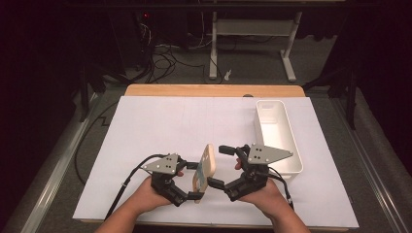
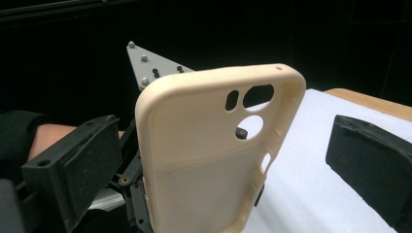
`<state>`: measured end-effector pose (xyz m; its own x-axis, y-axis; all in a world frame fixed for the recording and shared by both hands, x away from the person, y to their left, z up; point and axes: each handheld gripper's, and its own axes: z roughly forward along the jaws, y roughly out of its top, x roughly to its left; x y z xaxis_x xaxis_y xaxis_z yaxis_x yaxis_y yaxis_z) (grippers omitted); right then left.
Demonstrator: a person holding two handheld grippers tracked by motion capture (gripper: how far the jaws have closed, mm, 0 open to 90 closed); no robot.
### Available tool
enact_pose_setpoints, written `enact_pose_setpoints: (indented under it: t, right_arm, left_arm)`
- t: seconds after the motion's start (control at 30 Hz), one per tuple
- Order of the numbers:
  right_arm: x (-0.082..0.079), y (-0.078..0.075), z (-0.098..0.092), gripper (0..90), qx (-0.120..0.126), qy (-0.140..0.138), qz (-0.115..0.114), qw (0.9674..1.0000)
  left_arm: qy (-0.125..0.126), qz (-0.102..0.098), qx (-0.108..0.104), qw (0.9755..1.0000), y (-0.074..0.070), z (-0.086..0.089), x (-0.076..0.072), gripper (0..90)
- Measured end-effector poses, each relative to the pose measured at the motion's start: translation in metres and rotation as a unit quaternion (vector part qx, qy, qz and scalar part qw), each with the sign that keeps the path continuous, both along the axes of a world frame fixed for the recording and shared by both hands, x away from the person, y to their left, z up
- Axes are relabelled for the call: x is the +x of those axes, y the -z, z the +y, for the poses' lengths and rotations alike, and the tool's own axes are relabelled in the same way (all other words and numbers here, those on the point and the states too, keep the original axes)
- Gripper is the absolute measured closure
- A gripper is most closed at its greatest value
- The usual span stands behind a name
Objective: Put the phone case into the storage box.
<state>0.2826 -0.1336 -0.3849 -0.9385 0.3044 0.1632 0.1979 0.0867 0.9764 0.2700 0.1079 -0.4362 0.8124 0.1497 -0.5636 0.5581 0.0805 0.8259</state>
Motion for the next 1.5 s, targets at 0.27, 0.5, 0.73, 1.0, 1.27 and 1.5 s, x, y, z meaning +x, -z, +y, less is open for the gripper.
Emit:
enact_pose_setpoints:
  t: [0.27, 0.5, 0.73, 1.0, 1.27, 1.5]
  right_arm:
    - [-0.0001, 0.0006, 0.001, 0.4, 0.006, -0.008, 0.007, 0.9999]
    - [-0.0006, 0.0007, 0.0022, 0.4, 0.009, -0.015, 0.007, 0.9998]
    - [-0.0012, 0.0003, 0.0027, 0.4, 0.013, -0.021, 0.006, 0.9997]
    - [-0.0013, -0.0008, 0.003, 1.5, 0.016, -0.026, 0.004, 0.9995]
    - [-0.0008, -0.0003, 0.0044, 7.2, 0.015, -0.032, 0.001, 0.9994]
    - [-0.0004, -0.0004, 0.0034, 11.2, 0.018, -0.032, 0.002, 0.9993]
  left_arm:
    - [0.011, 0.001, -0.002, 0.9999, 0.0002, -0.0014, -0.0022, 11.5]
    - [0.024, 0.004, 0.002, 0.9997, 0.0011, -0.0025, -0.0039, 11.5]
    - [0.031, 0.006, 0.005, 0.9995, 0.0028, -0.0042, -0.0049, 11.5]
    - [0.037, 0.007, 0.009, 0.9993, 0.004, -0.0054, -0.0055, 11.5]
    - [0.037, 0.007, 0.01, 0.9992, 0.0046, -0.0065, -0.0065, 11.5]
    - [0.04, 0.008, 0.008, 0.9992, 0.0043, -0.0063, -0.0069, 11.5]
